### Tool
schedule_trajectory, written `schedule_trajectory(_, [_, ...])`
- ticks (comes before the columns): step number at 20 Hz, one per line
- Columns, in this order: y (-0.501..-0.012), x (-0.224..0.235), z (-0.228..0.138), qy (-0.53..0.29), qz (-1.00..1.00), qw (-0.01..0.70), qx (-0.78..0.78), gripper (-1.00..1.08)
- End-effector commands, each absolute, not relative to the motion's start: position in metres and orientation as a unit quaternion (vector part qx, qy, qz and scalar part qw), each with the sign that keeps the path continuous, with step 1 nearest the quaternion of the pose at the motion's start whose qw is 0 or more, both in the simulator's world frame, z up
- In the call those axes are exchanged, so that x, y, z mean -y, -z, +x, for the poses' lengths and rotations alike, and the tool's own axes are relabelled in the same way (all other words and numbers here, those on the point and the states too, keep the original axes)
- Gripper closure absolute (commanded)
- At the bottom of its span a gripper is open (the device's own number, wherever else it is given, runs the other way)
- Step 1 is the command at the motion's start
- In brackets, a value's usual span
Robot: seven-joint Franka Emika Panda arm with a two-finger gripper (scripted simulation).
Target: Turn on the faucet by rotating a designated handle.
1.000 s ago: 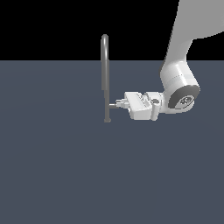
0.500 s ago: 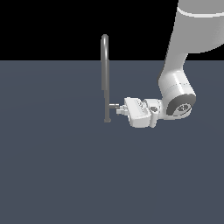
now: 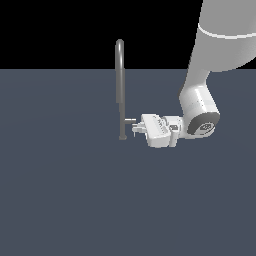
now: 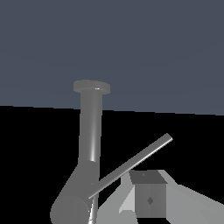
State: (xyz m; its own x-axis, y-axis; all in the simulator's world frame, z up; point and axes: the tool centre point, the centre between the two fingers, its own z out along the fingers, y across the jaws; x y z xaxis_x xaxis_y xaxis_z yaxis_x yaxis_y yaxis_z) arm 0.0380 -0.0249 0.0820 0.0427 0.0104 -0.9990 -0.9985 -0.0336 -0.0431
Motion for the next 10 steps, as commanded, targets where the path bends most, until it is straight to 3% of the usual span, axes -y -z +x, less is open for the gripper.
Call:
schedule_trajectory(1, [-0.052,0.025,0.034,-0.504,-0.507,0.496,-0.493,1.08])
schedule_trajectory(4, [-0.044,0.025,0.035,-0.505,-0.505,0.495,-0.495,1.08])
schedule_trajectory(5, [-0.076,0.025,0.045,-0.498,-0.518,0.506,-0.477,1.08])
schedule_trajectory(10, [-0.062,0.025,0.051,-0.500,-0.514,0.503,-0.483,1.08])
